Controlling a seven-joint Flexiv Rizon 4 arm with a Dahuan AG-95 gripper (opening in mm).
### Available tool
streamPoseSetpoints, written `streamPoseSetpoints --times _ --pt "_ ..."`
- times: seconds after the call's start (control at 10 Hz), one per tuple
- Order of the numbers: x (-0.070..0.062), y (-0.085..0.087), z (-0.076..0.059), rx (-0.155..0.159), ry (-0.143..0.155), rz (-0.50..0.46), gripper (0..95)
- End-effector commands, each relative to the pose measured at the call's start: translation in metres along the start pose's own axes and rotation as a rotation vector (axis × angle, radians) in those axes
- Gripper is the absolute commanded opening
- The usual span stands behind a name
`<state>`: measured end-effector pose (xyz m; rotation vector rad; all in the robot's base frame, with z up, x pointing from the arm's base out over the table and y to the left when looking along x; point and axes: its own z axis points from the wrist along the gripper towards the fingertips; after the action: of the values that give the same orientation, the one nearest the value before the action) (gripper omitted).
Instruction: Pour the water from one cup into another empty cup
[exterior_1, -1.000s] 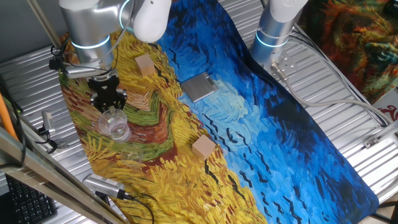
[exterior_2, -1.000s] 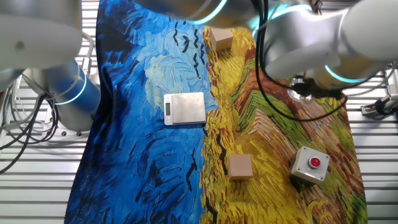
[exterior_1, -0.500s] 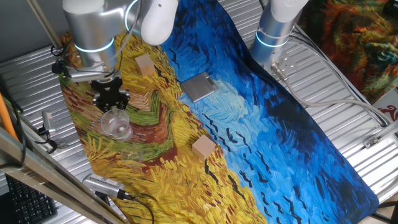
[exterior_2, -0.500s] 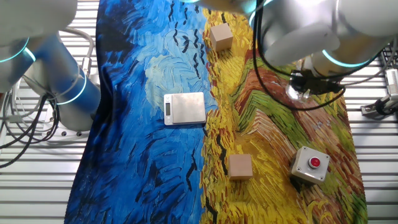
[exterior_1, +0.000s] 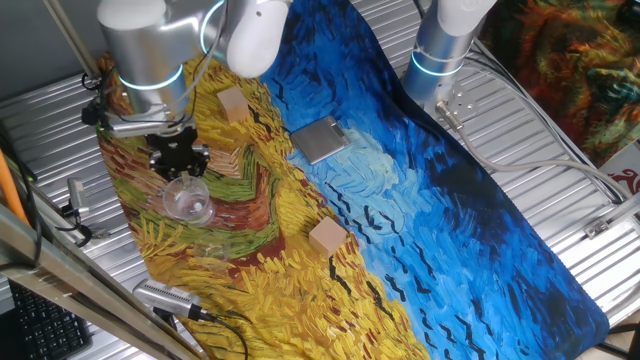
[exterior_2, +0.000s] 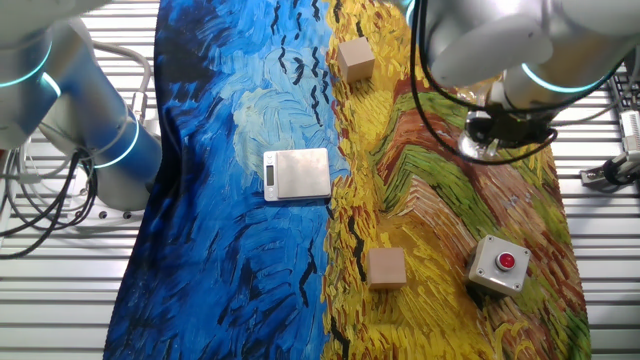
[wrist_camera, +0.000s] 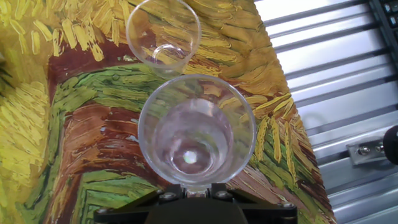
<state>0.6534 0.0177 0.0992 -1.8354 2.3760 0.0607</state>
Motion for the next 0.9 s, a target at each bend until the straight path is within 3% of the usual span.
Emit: streamPoseSetpoints --times 0.1,0.9 --pt "-0.0018 0.0027 -0.0029 0.000 0.025 0.006 0.0" --pt "-0.0084 0.0121 -0.0106 -0.013 0.118 0.054 0.0"
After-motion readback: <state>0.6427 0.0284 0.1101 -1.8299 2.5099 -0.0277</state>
